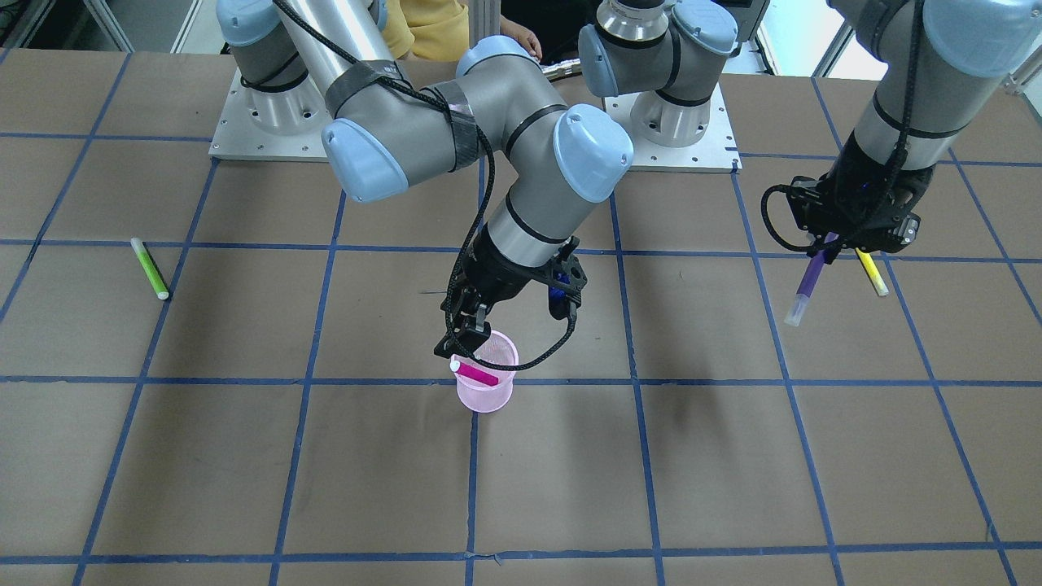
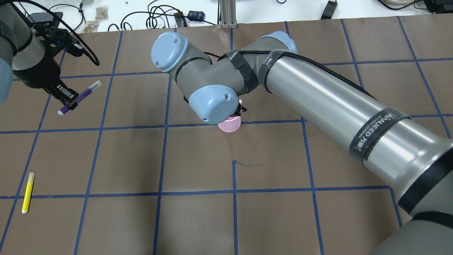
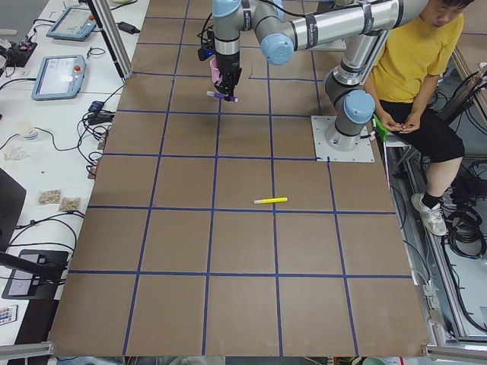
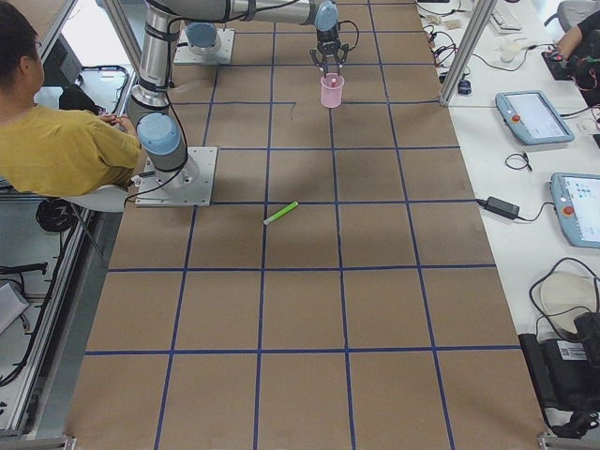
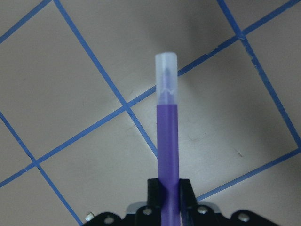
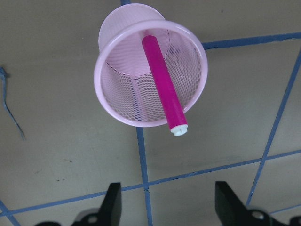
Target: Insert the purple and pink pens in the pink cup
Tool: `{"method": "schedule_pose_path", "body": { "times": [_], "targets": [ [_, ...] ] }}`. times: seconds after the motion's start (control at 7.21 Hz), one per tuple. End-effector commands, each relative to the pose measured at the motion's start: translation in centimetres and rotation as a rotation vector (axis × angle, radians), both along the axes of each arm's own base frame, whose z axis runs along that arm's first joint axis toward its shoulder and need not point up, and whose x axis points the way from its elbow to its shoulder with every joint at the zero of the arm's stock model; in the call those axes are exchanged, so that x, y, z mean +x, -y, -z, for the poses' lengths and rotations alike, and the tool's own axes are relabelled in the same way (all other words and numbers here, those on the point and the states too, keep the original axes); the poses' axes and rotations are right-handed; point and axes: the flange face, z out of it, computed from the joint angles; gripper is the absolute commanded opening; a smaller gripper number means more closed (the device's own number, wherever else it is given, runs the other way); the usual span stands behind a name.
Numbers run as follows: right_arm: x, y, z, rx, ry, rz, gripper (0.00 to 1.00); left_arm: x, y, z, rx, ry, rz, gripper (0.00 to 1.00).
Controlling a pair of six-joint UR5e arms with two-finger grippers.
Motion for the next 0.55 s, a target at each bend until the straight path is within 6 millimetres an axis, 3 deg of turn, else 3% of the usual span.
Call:
{"method": "schedule_pose_path", "body": {
  "times": [0.0,0.14,0.28,0.42],
  "targets": [
    [-5.3,0.9,-7.8,-0.085,0.137,0.104,0.87,0.1,-0.1,0.1,0.016,0.014,0.001,0.0],
    [-10.1,1.8,-10.9,-0.095,0.228,0.203,0.83,-0.3,0.0,-0.4,0.012,0.022,0.01,0.0],
    [-15.1,1.8,-14.0,-0.101,0.255,0.303,0.77,-2.2,0.5,-1.2,0.031,0.092,0.041,0.0],
    [-20.3,2.0,-16.4,-0.14,0.274,0.47,0.77,-6.1,0.9,-1.8,0.036,0.164,0.06,0.0]
  ]
}}
